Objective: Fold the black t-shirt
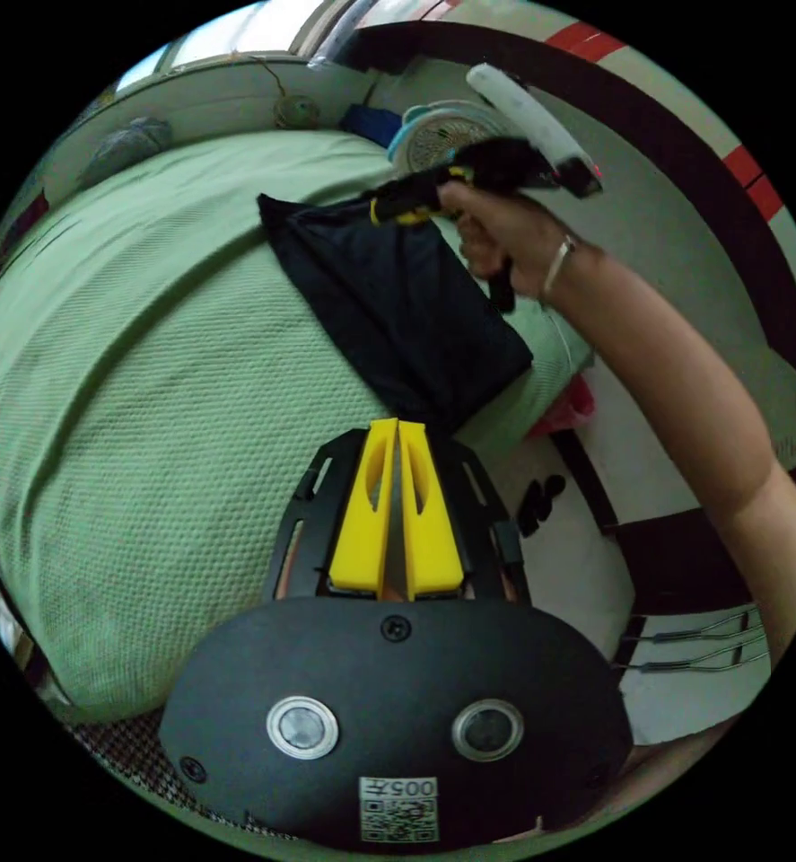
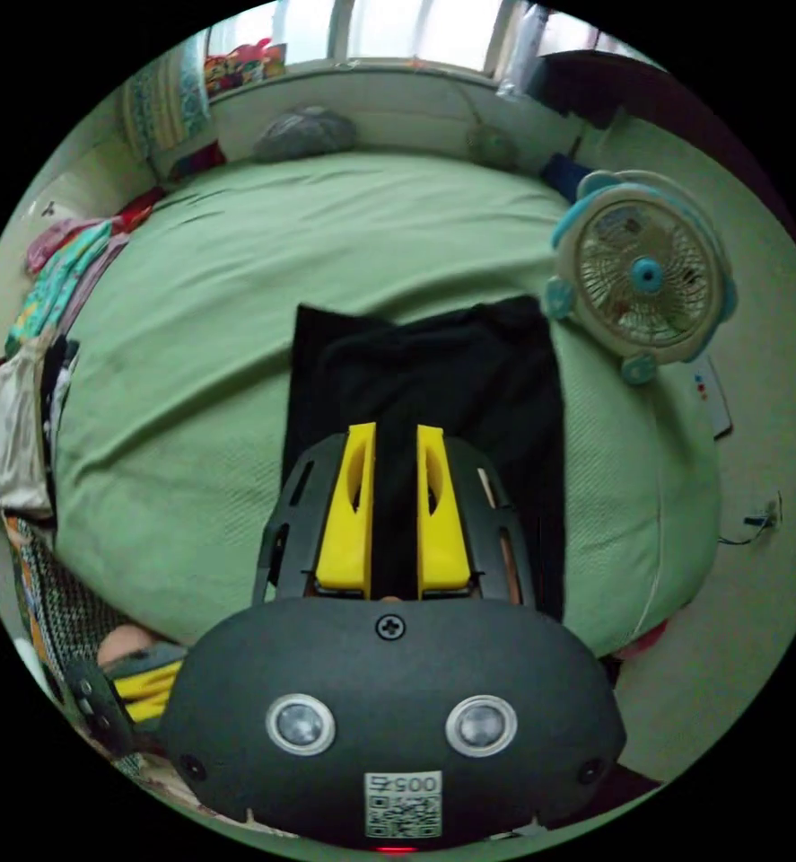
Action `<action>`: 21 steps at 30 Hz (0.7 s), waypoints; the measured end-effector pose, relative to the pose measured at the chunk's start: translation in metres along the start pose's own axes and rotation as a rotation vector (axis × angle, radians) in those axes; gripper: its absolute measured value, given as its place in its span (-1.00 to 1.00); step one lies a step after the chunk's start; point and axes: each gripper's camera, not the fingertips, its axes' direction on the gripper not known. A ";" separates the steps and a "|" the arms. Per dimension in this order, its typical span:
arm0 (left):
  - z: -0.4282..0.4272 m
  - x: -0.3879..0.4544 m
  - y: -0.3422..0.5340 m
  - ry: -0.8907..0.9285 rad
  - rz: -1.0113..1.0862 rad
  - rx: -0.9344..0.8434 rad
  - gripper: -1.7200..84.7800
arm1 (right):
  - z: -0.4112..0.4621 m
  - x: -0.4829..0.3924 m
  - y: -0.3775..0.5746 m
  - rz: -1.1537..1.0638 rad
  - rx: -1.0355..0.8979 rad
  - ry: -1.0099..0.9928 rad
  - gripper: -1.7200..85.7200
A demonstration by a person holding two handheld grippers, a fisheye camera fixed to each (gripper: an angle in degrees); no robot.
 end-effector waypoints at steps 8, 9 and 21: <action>-0.037 0.001 0.027 -0.083 -0.082 0.012 -0.97 | 0.046 -0.020 -0.007 0.112 -0.070 -0.004 -0.83; -0.046 0.003 0.033 -0.091 -0.086 0.022 -0.97 | 0.043 -0.020 -0.007 0.118 -0.073 -0.006 -0.83; -0.130 0.013 0.099 -0.238 -0.178 0.048 -0.97 | 0.004 -0.044 0.131 0.248 -0.081 -0.061 -0.85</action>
